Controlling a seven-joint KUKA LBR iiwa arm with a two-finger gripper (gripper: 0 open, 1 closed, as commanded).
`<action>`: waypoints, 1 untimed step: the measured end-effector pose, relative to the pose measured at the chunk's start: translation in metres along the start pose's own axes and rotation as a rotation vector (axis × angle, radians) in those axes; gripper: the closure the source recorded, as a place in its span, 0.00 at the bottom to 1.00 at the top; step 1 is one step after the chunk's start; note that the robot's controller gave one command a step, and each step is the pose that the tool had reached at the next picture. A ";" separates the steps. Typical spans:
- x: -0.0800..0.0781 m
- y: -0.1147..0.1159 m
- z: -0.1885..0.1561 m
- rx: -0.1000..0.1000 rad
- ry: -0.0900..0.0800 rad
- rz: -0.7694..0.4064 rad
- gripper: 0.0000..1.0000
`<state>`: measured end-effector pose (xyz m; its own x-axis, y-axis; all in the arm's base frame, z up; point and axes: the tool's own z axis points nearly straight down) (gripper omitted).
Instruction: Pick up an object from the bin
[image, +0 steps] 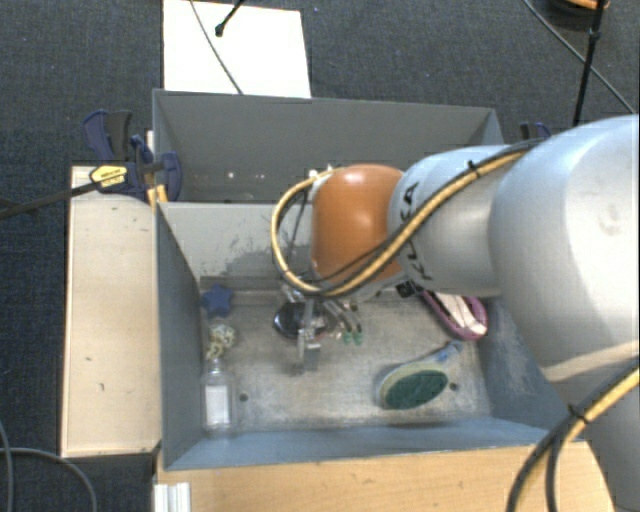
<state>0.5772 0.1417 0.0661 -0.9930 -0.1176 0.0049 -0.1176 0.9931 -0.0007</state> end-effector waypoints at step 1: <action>-0.003 0.004 -0.006 -0.004 -0.009 0.002 1.00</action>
Offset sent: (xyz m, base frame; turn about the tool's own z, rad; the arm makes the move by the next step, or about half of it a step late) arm 0.0000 0.0000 0.0000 0.0000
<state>0.5796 0.1465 0.0718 -0.9932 -0.1161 -0.0044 -0.1161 0.9932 0.0037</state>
